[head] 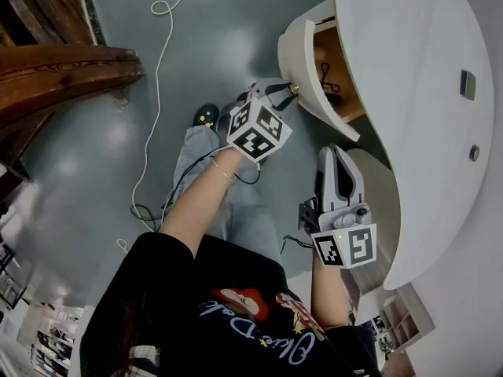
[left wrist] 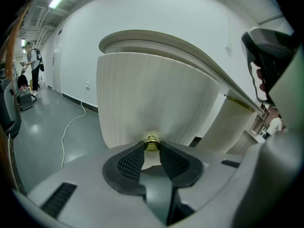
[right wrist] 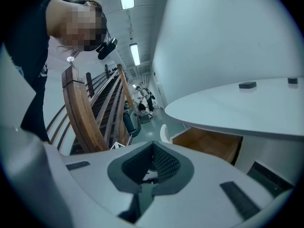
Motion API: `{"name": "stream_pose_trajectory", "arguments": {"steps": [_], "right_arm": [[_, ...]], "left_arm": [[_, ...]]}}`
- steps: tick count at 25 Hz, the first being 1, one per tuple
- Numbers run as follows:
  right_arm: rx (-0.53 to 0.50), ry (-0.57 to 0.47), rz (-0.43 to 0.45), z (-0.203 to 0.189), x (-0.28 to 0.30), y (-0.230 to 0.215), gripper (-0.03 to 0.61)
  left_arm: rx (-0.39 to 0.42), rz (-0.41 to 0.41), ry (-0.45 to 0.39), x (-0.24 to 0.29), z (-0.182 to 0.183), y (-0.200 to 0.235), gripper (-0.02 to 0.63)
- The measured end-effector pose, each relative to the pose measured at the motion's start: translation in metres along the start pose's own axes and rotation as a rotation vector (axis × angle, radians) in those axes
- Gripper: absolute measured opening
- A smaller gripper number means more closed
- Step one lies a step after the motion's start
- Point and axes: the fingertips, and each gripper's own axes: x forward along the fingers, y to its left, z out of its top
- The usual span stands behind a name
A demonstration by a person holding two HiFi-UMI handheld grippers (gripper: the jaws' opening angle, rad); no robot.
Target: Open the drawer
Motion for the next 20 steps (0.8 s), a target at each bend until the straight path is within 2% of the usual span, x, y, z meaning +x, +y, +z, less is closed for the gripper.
{"name": "stream_pose_trajectory", "arguments": {"steps": [20], "right_arm": [[-0.013,0.003,0.012,-0.002,0.001,0.009,0.0]], "left_arm": [[-0.013,0.005,0.02,-0.021,-0.022,-0.001,0.101]]}}
